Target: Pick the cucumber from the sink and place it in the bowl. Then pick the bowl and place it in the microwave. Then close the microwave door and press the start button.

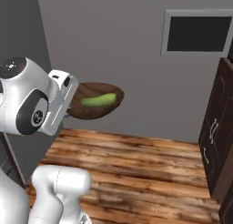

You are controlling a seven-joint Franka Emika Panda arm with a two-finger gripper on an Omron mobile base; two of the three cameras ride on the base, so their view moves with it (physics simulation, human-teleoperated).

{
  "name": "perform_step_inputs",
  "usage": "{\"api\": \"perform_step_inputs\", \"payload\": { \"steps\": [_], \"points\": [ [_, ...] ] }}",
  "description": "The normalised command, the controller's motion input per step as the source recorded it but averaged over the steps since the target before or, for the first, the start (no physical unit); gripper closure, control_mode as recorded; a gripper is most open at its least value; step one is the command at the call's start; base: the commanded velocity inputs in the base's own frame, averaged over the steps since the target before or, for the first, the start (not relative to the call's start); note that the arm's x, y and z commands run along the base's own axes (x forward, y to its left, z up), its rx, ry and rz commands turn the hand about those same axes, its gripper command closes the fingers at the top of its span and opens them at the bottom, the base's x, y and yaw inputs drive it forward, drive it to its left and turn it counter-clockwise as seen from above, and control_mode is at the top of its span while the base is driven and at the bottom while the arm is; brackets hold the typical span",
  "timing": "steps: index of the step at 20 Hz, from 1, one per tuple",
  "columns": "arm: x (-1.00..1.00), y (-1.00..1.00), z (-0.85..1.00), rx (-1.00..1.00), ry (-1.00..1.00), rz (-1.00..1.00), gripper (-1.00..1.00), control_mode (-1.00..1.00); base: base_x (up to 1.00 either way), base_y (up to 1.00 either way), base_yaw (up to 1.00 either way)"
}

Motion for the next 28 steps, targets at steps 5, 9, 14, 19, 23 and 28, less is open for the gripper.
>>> {"api": "perform_step_inputs", "payload": {
  "steps": [5, 9, 14, 19, 23, 28],
  "points": [
    [0.0, 0.0, 0.0, 0.0, 0.0, 0.0, 1.0, 1.0, 1.0, -0.04, -0.04],
    [0.0, 0.0, 0.0, 0.0, 0.0, 0.0, 1.0, 1.0, 0.89, -0.3, -0.52],
    [0.0, 0.0, 0.0, 0.0, 0.0, 0.0, 1.0, 1.0, 0.33, -0.13, -0.78],
    [0.0, 0.0, 0.0, 0.0, 0.0, 0.0, 1.0, 1.0, 0.52, 0.02, -0.77],
    [0.0, 0.0, 0.0, 0.0, 0.0, 0.0, 1.0, 1.0, 0.72, 0.0, -0.69],
    [0.0, 0.0, 0.0, 0.0, 0.0, 0.0, 1.0, 1.0, 0.69, 0.01, -0.59]
  ]
}}
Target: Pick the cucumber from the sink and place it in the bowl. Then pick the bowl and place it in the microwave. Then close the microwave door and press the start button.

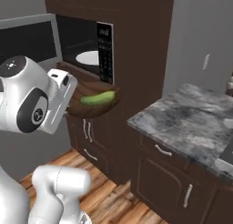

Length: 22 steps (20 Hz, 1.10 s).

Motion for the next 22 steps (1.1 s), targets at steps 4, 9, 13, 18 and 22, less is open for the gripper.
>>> {"api": "perform_step_inputs", "payload": {
  "steps": [4, 9, 13, 18, 22],
  "points": [
    [0.0, 0.0, 0.0, 0.0, 0.0, 0.0, 1.0, 1.0, 0.29, 0.48, -0.44],
    [0.0, 0.0, 0.0, 0.0, 0.0, 0.0, 1.0, 1.0, 0.0, 0.82, -0.37],
    [0.0, 0.0, 0.0, 0.0, 0.0, 0.0, 1.0, 1.0, 0.16, 0.97, -0.36],
    [0.0, 0.0, 0.0, 0.0, 0.0, 0.0, 1.0, 1.0, 0.31, 0.98, -0.35],
    [0.0, 0.0, 0.0, 0.0, 0.0, 0.0, 1.0, 1.0, 0.3, 0.86, -0.29]
  ]
}}
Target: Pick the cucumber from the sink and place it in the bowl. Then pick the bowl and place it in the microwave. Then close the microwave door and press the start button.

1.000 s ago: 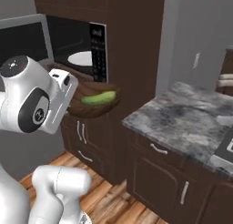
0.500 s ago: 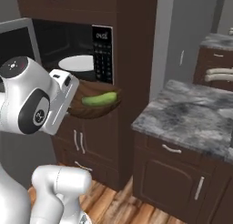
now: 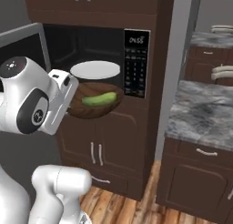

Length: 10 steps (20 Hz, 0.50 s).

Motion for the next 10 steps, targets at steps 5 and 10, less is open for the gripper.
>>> {"api": "perform_step_inputs", "payload": {
  "steps": [5, 10],
  "points": [
    [0.0, 0.0, 0.0, 0.0, 0.0, 0.0, 1.0, 1.0, 0.22, 0.15, -0.06],
    [0.0, 0.0, 0.0, 0.0, 0.0, 0.0, 1.0, 1.0, 0.39, 0.02, -0.06]
  ]
}}
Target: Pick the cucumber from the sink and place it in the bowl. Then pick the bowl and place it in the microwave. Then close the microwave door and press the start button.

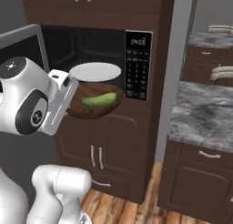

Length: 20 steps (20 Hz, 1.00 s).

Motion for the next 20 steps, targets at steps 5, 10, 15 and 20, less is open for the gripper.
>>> {"api": "perform_step_inputs", "payload": {
  "steps": [5, 10, 15, 20],
  "points": [
    [0.0, 0.0, 0.0, 0.0, 0.0, 0.0, 1.0, 1.0, 0.32, 0.44, -0.27],
    [0.0, 0.0, 0.0, 0.0, 0.0, 0.0, 1.0, 1.0, 0.35, 0.56, -0.27],
    [0.0, 0.0, 0.0, 0.0, 0.0, 0.0, 1.0, 1.0, 0.42, 0.34, -0.15],
    [0.0, 0.0, 0.0, 0.0, 0.0, 0.0, 1.0, 1.0, 0.38, 0.1, -0.01]
  ]
}}
